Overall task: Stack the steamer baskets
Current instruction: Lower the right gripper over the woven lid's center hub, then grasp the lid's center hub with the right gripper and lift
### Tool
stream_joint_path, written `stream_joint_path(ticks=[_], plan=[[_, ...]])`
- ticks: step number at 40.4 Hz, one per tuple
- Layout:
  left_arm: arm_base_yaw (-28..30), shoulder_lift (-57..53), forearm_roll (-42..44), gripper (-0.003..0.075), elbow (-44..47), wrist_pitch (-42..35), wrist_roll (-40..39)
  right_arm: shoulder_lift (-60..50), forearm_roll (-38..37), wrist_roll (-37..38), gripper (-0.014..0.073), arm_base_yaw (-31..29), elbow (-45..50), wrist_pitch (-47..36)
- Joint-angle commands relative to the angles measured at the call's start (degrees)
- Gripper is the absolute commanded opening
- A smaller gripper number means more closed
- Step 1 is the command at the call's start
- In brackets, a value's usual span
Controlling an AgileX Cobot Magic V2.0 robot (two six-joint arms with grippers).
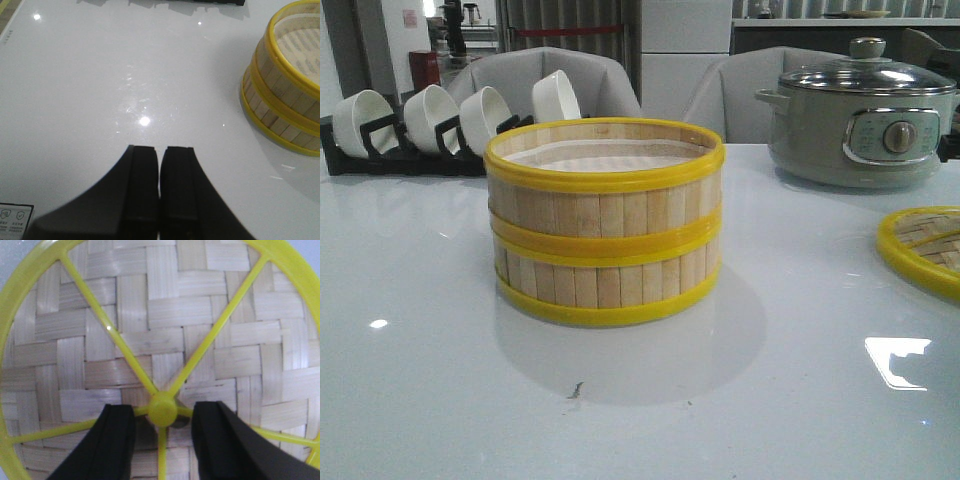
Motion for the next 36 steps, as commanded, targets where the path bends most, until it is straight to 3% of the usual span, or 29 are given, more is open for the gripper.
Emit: stream_joint_path(ticks=[1, 36], plan=[[-0.2, -0.1, 0.1, 0.0095, -1.7, -4.2, -0.7, -3.0, -0.7, -0.7, 0.0391, -0.1, -2.0, -1.5], [-0.2, -0.1, 0.1, 0.0095, -1.7, -4.2, -0.7, -1.4, -0.7, -0.7, 0.0391, -0.1, -4.3, -1.5]])
